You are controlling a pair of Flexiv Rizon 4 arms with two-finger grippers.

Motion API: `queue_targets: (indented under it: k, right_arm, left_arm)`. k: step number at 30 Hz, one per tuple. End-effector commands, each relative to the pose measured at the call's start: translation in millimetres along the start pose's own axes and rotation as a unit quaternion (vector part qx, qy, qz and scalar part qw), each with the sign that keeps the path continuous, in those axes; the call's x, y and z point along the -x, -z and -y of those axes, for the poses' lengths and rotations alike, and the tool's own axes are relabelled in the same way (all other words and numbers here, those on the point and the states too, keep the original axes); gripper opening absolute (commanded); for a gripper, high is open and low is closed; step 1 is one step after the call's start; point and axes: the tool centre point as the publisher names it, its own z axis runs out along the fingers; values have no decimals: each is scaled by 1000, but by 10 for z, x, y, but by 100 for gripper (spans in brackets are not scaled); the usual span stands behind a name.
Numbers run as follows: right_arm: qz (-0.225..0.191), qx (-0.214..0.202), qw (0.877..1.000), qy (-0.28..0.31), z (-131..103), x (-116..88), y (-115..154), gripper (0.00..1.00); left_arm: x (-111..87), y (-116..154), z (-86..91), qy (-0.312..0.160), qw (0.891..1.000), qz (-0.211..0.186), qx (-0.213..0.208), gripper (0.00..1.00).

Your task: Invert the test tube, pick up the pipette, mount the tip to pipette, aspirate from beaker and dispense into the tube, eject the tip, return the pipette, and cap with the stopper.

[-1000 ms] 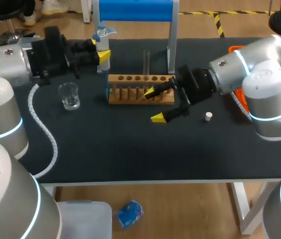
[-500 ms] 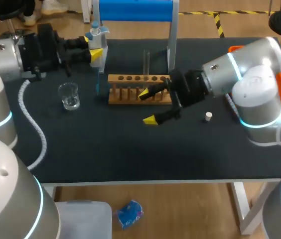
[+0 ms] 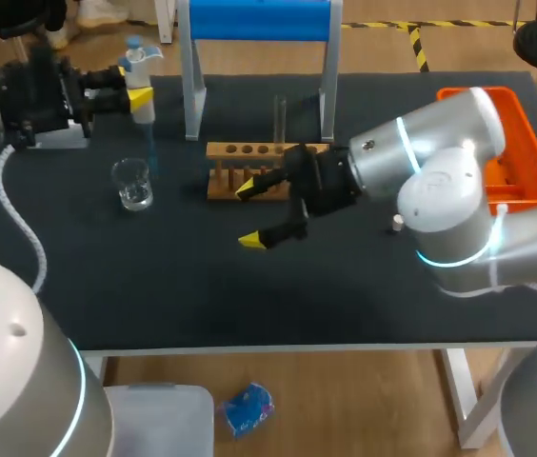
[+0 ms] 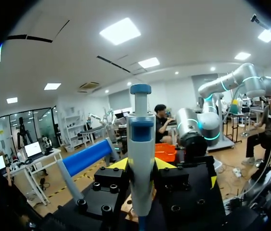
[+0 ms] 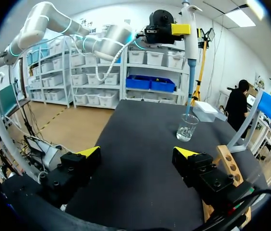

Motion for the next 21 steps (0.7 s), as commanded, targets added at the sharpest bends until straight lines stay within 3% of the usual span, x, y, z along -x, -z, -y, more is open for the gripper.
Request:
queue_targets:
  k: [1,11,21]
  right_arm:
    - [-1,-6,1000,-3,2,67,-208,100]
    - [-11,-10,1000,-10,22,123,-443,100]
    - [-8,-27,999,-19,59,273,-495,100]
  left_arm:
    - [84,69,-39,1,1000,-3,2,0]
    - [325,177,-245,6,1000,11,7,0]
    - [535,187,-419,4,1000,19,14,0]
